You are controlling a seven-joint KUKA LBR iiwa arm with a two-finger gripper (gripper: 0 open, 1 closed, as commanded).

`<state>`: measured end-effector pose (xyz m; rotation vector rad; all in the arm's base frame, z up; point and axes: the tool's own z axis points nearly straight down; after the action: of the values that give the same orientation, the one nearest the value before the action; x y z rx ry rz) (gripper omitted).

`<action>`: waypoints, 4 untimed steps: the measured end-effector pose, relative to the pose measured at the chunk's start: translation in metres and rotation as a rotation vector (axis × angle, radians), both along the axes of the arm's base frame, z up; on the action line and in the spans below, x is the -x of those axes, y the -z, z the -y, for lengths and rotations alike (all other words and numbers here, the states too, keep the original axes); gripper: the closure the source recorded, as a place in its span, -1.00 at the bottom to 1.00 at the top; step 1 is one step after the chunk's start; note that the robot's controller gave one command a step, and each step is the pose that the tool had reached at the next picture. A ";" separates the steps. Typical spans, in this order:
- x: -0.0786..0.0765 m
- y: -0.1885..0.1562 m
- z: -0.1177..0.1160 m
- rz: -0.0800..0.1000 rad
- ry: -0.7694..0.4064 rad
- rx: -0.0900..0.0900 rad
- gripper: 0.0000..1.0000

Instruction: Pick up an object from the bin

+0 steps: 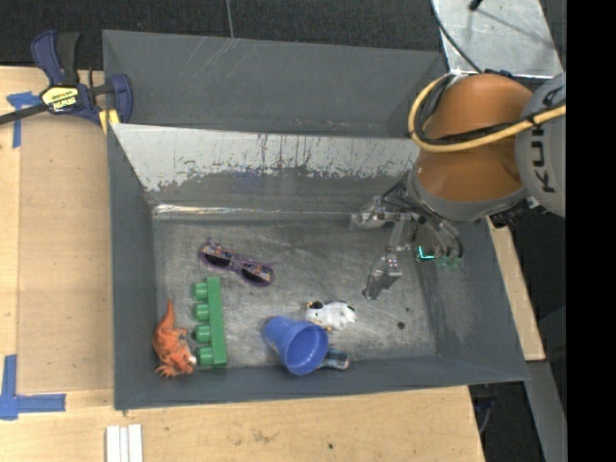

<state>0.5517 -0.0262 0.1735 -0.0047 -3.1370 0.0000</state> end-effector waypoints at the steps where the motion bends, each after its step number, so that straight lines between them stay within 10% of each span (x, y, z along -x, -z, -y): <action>1: -0.002 -0.004 0.000 0.008 -0.001 0.001 -1.00; 2: 0.034 0.067 -0.033 0.011 -0.037 0.001 -1.00; 3: 0.047 0.088 -0.042 0.006 -0.140 0.000 -1.00; 4: 0.060 0.066 -0.098 0.009 -0.115 -0.001 -1.00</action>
Offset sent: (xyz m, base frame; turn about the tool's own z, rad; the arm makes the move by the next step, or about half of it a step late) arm -0.0523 0.0505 -0.1035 -0.0545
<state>0.4919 0.0720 0.1072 0.1761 -3.1411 -0.0013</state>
